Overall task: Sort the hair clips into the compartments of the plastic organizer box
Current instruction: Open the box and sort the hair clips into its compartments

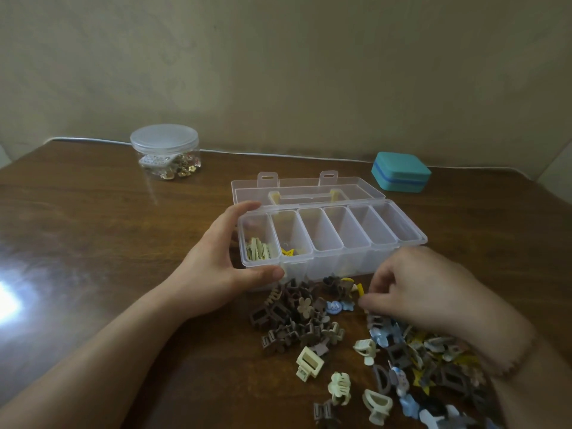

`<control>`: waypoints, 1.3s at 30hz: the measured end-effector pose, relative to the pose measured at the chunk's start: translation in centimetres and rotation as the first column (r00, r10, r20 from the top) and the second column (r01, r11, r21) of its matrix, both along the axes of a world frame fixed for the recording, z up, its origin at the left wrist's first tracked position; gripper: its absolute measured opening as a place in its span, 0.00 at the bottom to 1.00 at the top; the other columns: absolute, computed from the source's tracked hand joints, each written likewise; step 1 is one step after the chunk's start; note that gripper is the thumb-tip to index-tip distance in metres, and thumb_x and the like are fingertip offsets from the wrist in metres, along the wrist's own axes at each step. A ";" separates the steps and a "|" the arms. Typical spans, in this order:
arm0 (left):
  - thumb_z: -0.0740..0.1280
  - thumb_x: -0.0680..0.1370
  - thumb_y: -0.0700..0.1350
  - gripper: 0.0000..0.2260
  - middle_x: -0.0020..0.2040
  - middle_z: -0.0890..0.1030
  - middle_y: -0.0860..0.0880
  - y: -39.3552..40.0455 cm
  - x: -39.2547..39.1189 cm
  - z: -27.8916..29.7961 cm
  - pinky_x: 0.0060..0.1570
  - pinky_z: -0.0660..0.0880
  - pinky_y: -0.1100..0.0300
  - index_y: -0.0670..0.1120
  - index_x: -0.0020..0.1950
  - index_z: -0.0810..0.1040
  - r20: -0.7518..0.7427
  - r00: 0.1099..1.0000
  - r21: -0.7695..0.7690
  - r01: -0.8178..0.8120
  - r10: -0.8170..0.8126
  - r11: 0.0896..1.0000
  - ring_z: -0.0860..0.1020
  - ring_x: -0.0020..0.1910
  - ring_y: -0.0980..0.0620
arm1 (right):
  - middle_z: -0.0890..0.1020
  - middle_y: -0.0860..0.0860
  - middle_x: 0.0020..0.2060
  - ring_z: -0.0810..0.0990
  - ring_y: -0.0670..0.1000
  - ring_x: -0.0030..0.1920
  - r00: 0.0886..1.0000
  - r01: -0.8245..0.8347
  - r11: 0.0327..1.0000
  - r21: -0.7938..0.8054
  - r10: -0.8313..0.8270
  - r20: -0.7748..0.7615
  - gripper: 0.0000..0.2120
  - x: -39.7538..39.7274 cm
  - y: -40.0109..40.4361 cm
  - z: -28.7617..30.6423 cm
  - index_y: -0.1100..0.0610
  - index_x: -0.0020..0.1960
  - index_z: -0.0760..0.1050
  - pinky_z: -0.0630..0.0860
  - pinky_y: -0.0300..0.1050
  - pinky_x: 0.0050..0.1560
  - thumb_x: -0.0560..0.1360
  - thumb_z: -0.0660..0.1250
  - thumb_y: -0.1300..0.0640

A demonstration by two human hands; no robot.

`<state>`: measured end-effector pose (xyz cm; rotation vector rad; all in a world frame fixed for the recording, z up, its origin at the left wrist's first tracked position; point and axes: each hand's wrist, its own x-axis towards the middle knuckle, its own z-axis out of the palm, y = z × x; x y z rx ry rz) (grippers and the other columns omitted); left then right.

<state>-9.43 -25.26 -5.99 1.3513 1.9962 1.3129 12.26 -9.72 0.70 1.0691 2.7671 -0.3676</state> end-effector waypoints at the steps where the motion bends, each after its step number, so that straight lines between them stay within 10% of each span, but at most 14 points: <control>1: 0.74 0.57 0.68 0.44 0.64 0.66 0.71 0.0 0.0 0.0 0.53 0.72 0.67 0.69 0.71 0.60 -0.003 1.000 -0.001 0.000 0.000 1.000 0.71 0.59 0.69 | 0.82 0.44 0.32 0.79 0.42 0.36 0.999 -0.006 1.000 -0.008 0.006 0.037 0.12 -0.3 -0.3 -0.1 0.47 0.38 0.82 0.77 0.41 0.38 0.70 0.70 0.39; 10: 0.75 0.59 0.68 0.44 0.71 0.68 0.61 0.0 0.0 -0.1 0.62 0.75 0.50 0.69 0.71 0.60 -0.008 1.000 -0.005 -0.008 0.008 1.000 0.73 0.64 0.59 | 0.82 0.46 0.31 0.77 0.41 0.30 0.987 -0.155 0.962 -0.226 0.157 -0.009 0.04 1.0 0.0 1.3 0.46 0.41 0.81 0.75 0.37 0.33 0.74 0.69 0.48; 17: 0.74 0.59 0.68 0.44 0.71 0.68 0.61 0.1 0.0 -0.2 0.64 0.74 0.49 0.68 0.72 0.60 -0.007 1.000 0.004 -0.003 0.003 1.000 0.71 0.66 0.58 | 0.80 0.48 0.31 0.77 0.43 0.33 0.638 -0.168 0.985 -0.026 0.089 -0.765 0.08 -2.2 -2.0 0.8 0.46 0.46 0.81 0.74 0.36 0.29 0.71 0.68 0.45; 22: 0.74 0.59 0.68 0.44 0.71 0.67 0.61 0.1 0.0 -0.1 0.63 0.74 0.49 0.69 0.71 0.60 -0.013 1.000 0.000 -0.006 0.006 1.000 0.72 0.65 0.59 | 0.80 0.45 0.33 0.77 0.43 0.35 0.727 -0.170 0.974 0.150 0.227 -0.648 0.18 -3.4 -1.7 0.2 0.43 0.53 0.80 0.71 0.37 0.29 0.71 0.62 0.35; 26: 0.74 0.58 0.68 0.44 0.71 0.67 0.61 0.0 0.1 -0.1 0.63 0.74 0.51 0.69 0.71 0.59 -0.023 1.000 -0.018 -0.015 0.015 1.000 0.73 0.63 0.61 | 0.80 0.44 0.33 0.78 0.44 0.34 0.728 -0.191 0.979 0.072 0.191 -0.659 0.07 -0.3 0.0 1.3 0.40 0.46 0.79 0.76 0.37 0.31 0.71 0.65 0.42; 33: 0.74 0.57 0.69 0.44 0.71 0.67 0.60 0.0 0.2 0.0 0.62 0.74 0.54 0.69 0.71 0.60 -0.015 1.000 -0.024 -0.021 0.021 0.999 0.73 0.63 0.60 | 0.80 0.47 0.43 0.79 0.45 0.41 0.976 -0.190 0.927 -0.323 0.213 0.037 0.16 4.6 3.3 1.9 0.32 0.48 0.77 0.80 0.44 0.44 0.69 0.75 0.52; 39: 0.74 0.57 0.69 0.45 0.70 0.68 0.61 0.0 0.1 0.0 0.58 0.74 0.58 0.69 0.71 0.60 -0.014 1.000 -0.029 -0.019 0.018 0.999 0.74 0.62 0.60 | 0.77 0.47 0.38 0.77 0.45 0.35 0.977 -0.155 0.966 -0.209 0.181 0.111 0.12 3.4 2.9 0.7 0.37 0.43 0.76 0.76 0.42 0.36 0.67 0.76 0.51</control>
